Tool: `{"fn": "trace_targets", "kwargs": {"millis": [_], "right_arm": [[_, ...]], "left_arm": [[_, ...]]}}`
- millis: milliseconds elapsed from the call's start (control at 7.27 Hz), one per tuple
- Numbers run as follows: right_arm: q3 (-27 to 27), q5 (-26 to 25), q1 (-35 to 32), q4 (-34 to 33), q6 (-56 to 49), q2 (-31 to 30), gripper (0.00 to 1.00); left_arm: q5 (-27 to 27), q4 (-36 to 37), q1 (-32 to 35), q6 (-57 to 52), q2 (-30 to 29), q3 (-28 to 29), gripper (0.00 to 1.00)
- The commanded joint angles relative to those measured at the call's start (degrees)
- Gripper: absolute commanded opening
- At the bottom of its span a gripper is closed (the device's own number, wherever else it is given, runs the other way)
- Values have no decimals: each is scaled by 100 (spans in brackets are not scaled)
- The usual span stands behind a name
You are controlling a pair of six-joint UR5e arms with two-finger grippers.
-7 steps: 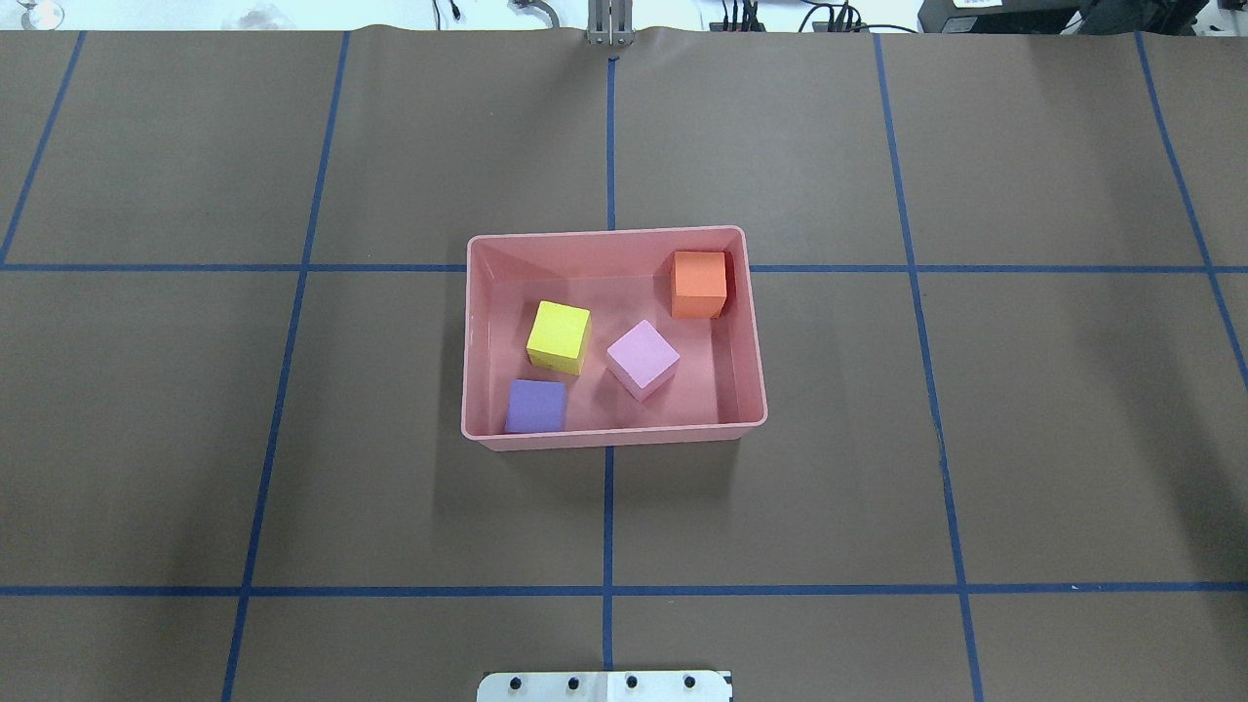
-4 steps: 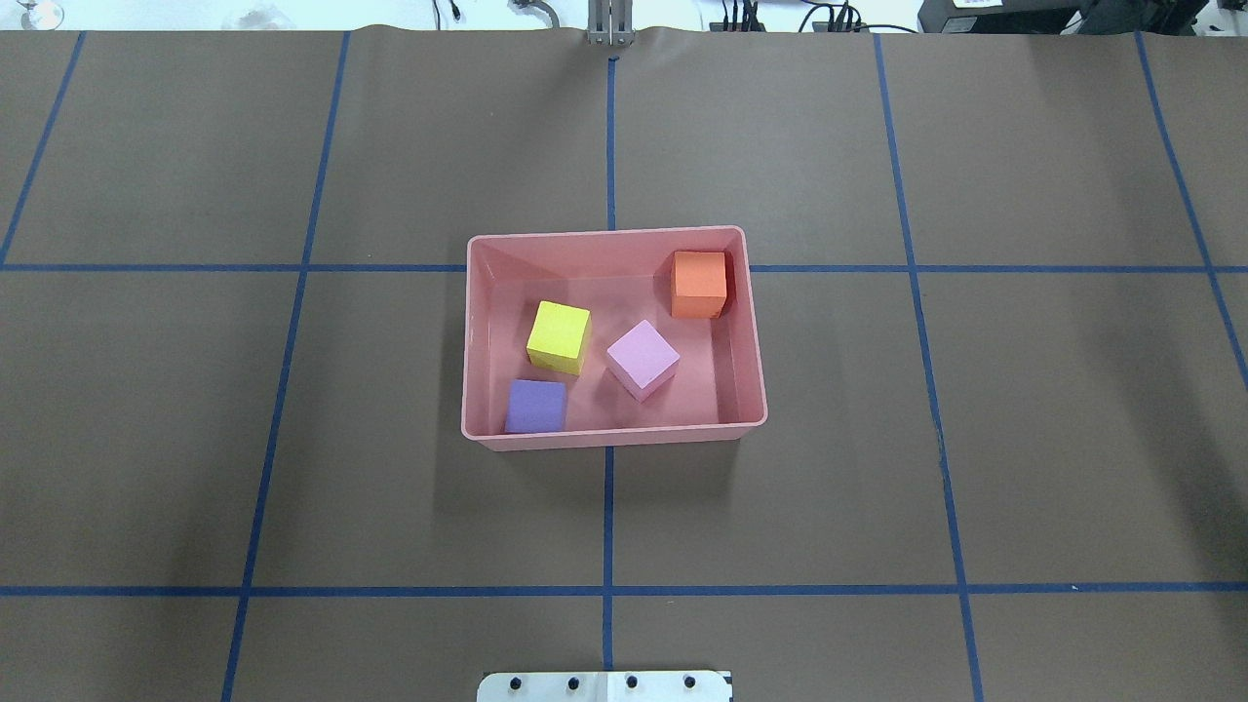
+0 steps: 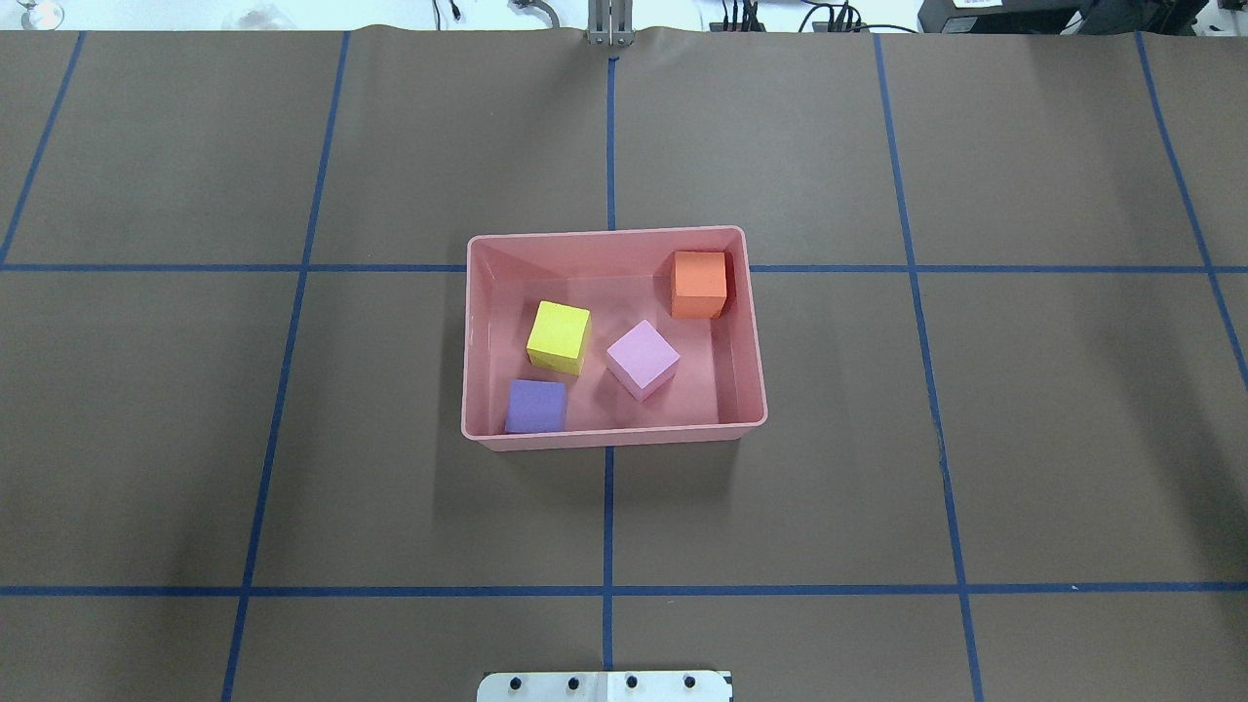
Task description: Place blocks into pink bin with both arms
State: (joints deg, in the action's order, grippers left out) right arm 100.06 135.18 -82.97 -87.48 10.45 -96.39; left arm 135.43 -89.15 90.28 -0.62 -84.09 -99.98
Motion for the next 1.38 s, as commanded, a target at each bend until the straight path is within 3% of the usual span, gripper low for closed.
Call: {"fn": "trace_targets", "kwargs": {"millis": [0,1238], "right_arm": [[4,0,0,3,1,102,100],[4,0,53,3,142,173,100]], "left_arm": [[27,-6,-1,-9,24,49,100],[10,-59,-10,-35,-2,93,100]]}}
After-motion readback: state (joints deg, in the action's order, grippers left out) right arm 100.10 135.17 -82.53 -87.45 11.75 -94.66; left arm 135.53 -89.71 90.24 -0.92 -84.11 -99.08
